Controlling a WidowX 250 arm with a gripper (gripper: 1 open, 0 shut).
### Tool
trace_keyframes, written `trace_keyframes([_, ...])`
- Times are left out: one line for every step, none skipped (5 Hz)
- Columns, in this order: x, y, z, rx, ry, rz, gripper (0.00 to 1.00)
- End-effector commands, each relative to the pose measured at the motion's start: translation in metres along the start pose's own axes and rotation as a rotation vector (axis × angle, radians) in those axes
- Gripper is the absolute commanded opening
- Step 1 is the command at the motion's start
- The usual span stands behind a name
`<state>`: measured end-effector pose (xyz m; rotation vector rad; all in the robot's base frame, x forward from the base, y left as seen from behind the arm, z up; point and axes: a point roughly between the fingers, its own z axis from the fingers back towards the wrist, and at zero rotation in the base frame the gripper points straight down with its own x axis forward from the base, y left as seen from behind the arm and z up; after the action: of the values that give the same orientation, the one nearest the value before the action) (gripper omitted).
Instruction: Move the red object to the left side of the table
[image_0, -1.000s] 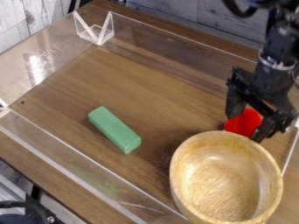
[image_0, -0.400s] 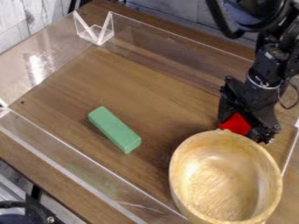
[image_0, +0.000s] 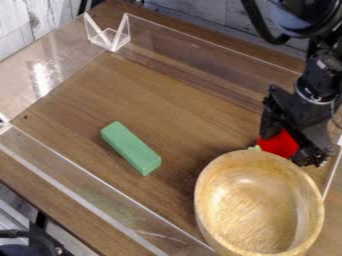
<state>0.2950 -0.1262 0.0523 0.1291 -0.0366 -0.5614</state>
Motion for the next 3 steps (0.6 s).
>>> trace_keyframes([0.0017,-0.0008,0.0338,0.03,-0.077,0.016,1.0])
trace_keyframes([-0.0037,-0.0007,0.0386,0.052,-0.093,0.029,1.0])
trace_keyframes([-0.0079,0.0075,0.0375,0.059,-0.108,0.039,1.0])
